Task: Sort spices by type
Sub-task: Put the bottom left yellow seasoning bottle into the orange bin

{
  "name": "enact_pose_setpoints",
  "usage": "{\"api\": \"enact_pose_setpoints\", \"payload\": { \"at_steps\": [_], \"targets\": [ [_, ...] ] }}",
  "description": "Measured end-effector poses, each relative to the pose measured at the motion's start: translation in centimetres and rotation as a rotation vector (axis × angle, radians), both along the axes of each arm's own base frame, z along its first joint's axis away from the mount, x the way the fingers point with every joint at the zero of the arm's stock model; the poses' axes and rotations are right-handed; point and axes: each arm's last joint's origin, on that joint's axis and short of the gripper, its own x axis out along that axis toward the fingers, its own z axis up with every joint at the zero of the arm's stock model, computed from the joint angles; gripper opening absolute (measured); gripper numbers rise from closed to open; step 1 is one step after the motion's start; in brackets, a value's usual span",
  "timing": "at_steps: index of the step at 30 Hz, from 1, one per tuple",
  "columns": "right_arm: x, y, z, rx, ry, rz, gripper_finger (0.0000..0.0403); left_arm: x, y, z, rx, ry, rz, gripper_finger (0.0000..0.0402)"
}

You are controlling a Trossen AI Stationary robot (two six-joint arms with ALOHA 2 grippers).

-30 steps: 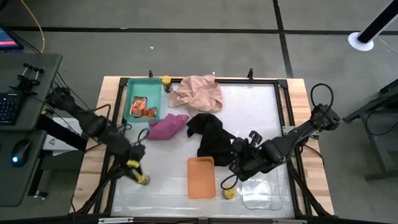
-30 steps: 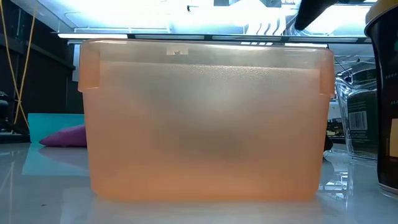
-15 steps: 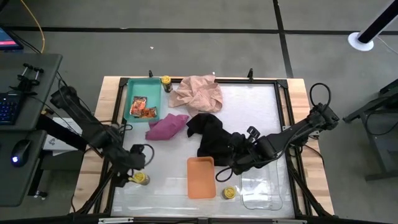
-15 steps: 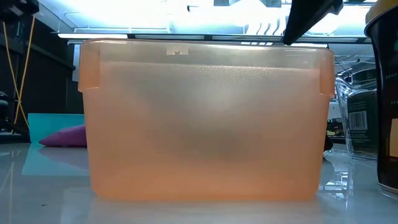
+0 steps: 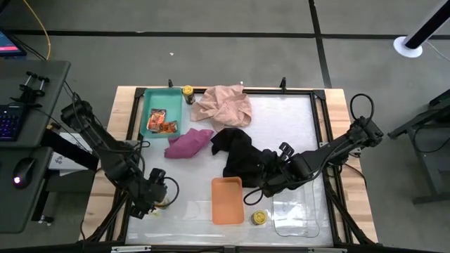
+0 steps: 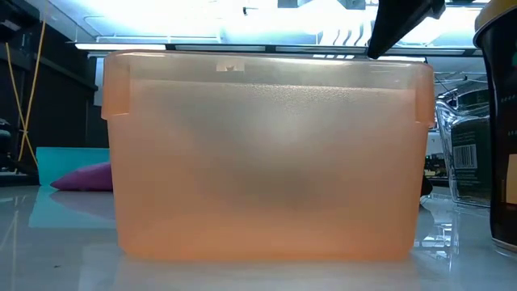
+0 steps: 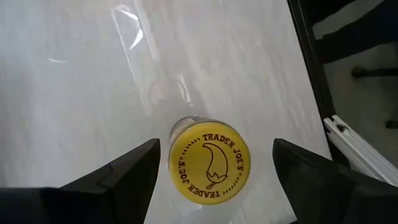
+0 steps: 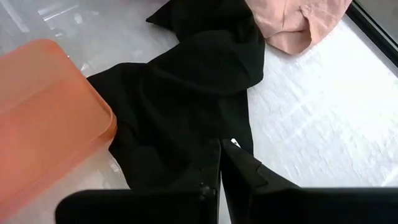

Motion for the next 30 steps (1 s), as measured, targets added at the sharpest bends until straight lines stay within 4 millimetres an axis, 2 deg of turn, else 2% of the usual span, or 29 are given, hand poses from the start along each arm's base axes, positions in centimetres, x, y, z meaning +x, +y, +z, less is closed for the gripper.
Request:
{"api": "enact_pose_setpoints", "payload": {
  "at_steps": [10, 24, 27, 30],
  "targets": [
    [0.0, 0.0, 0.0, -0.003, -0.001, -0.001, 0.0007, -0.5, -0.9, -0.9, 0.077, 0.016, -0.132, 0.0298],
    [0.0, 0.0, 0.0, 0.0, -0.016, -0.023, 0.0007, 0.4, -1.9, -3.2, 0.176, 0.075, -0.153, 0.0297],
    [0.0, 0.0, 0.0, -0.003, -0.013, -0.018, 0.0007, 0.5, -2.0, -3.6, 0.189, 0.084, -0.152, 0.0289],
    [0.0, 0.0, 0.0, -0.007, -0.008, -0.009, 0.0007, 0.6, -2.0, -3.7, 0.193, 0.084, -0.148, 0.0261]
  ]
}}
